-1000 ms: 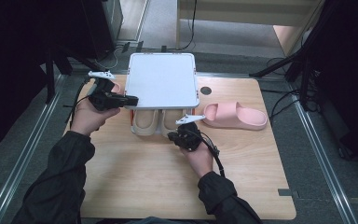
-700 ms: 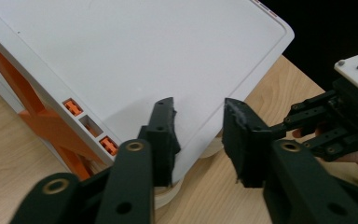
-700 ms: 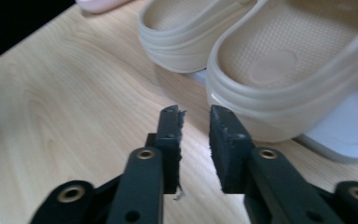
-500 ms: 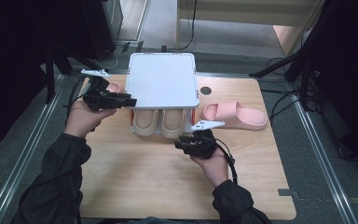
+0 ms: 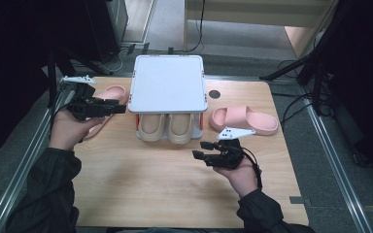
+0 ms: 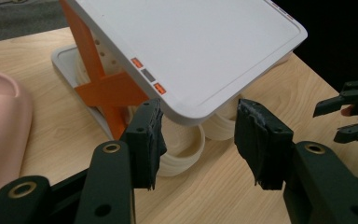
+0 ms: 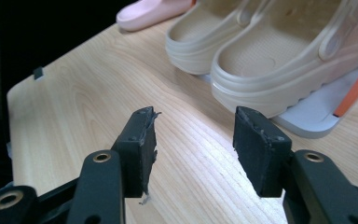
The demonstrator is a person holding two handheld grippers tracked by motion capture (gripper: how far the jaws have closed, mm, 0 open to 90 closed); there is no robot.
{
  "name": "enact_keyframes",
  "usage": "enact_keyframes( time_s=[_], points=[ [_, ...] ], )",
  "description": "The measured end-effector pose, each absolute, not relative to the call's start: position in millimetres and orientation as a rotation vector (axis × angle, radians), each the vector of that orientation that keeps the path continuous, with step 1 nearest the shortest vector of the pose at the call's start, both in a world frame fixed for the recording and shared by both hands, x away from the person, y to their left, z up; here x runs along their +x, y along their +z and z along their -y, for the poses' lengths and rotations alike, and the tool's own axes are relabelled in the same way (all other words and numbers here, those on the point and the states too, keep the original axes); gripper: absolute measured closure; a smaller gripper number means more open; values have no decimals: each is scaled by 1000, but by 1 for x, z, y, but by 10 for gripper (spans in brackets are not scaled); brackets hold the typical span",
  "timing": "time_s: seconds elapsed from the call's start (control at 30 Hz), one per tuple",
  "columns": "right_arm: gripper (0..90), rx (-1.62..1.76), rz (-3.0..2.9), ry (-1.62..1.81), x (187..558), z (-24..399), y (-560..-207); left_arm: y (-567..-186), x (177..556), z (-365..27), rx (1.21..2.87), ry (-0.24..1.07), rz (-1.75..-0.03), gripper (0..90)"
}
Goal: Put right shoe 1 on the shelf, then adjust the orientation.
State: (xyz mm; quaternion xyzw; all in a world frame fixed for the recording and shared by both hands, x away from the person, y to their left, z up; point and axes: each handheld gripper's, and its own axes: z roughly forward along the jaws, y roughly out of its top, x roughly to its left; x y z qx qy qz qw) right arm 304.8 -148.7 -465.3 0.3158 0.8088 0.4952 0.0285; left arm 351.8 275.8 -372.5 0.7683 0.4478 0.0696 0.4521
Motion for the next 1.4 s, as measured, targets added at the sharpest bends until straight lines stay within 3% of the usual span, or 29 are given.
enact_keyframes(
  time_s=[0.17, 0.2, 0.23, 0.6, 1.4],
  points=[
    [479, 951, -2497, 1515, 304, 155, -465, -380, 347, -284, 1893, 164, -1135, 559],
    [479, 958, -2498, 1521, 304, 158, -466, -383, 346, -288, 1886, 143, -1156, 657],
    [477, 956, -2501, 1524, 304, 159, -466, -384, 345, -290, 1883, 140, -1169, 685],
    [479, 967, -2501, 1524, 302, 168, -470, -406, 345, -310, 1908, 148, -1201, 841],
    [511, 997, -2486, 1476, 299, 170, -477, -455, 384, -345, 1912, 232, -1304, 868]
  ],
)
